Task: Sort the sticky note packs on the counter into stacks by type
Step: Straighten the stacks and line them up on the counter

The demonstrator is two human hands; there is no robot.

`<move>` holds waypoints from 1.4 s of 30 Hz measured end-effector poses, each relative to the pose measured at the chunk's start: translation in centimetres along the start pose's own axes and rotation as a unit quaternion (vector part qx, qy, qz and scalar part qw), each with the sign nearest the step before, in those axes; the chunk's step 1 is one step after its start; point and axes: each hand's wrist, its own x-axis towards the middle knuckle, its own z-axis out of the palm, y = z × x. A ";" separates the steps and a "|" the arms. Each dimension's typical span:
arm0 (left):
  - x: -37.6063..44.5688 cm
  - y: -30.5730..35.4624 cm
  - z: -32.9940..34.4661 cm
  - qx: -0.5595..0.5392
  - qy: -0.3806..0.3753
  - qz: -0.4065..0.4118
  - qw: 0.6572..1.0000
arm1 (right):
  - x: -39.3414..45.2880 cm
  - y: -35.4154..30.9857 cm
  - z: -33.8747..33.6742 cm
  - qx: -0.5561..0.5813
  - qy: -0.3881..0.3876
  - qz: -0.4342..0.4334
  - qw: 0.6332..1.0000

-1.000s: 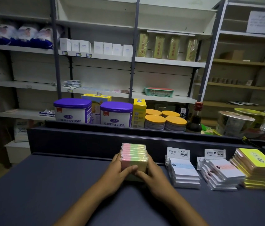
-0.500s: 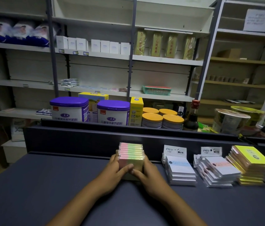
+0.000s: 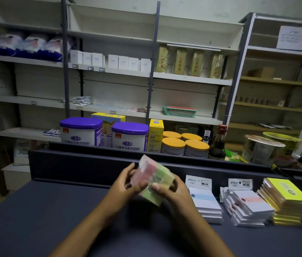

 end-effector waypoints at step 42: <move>-0.5 -1.5 1.2 0.166 -0.068 -0.025 0.983 | -0.3 1.5 -0.4 -0.233 -0.077 -0.074 0.967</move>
